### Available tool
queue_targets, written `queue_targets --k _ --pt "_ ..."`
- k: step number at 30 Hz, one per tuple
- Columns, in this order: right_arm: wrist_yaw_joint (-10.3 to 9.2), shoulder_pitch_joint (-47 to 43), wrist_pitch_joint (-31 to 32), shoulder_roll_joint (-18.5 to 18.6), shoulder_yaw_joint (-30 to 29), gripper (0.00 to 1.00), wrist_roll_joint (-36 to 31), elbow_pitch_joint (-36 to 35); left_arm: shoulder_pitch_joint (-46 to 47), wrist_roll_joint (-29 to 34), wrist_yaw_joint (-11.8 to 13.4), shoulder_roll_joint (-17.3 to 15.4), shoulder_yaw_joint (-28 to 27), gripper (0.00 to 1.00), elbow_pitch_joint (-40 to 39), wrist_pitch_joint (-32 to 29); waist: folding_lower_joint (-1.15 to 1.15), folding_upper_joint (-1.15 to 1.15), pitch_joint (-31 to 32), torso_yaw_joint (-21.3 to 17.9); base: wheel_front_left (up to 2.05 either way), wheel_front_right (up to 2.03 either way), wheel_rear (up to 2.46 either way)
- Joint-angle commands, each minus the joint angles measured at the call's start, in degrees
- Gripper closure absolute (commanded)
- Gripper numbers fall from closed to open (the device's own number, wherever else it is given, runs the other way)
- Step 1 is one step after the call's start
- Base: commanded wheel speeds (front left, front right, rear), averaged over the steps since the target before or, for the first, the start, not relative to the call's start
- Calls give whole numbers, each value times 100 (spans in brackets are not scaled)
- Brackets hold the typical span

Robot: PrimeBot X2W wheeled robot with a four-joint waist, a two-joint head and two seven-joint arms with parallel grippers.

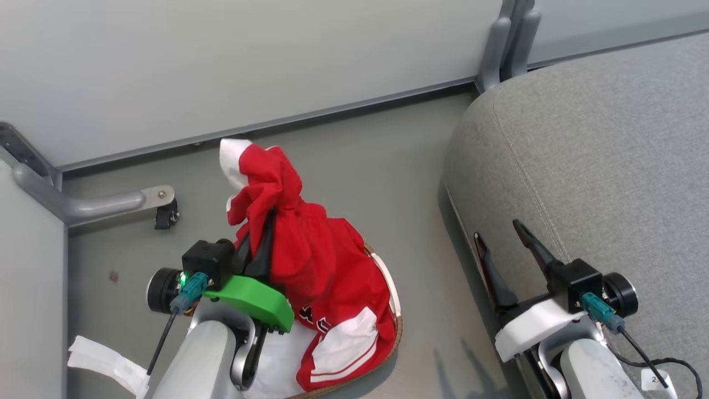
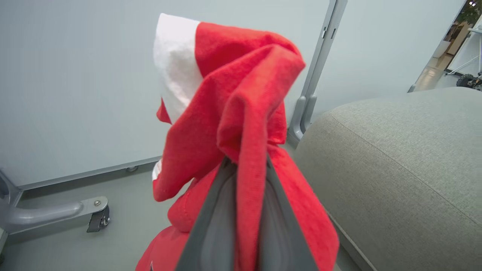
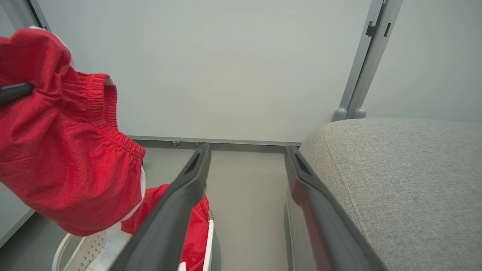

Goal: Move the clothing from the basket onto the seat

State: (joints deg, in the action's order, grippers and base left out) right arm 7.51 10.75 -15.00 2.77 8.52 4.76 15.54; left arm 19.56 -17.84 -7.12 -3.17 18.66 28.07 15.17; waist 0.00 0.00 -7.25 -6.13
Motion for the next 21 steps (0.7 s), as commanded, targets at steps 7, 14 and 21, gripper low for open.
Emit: queue_targets --k 7,14,21 --pt "-4 -201 -28 19 443 0 -149 256 267 -151 -45 14 214 100 -472 -3 0 0 143 90 0 0 0" --pt "-4 241 -28 24 1820 0 -121 606 483 -435 -49 17 703 100 -689 -3 0 0 53 263 0 0 0" --pt "-4 1026 -28 23 2692 0 229 779 654 -638 -47 18 1150 100 -768 -3 0 0 -58 481 0 0 0"
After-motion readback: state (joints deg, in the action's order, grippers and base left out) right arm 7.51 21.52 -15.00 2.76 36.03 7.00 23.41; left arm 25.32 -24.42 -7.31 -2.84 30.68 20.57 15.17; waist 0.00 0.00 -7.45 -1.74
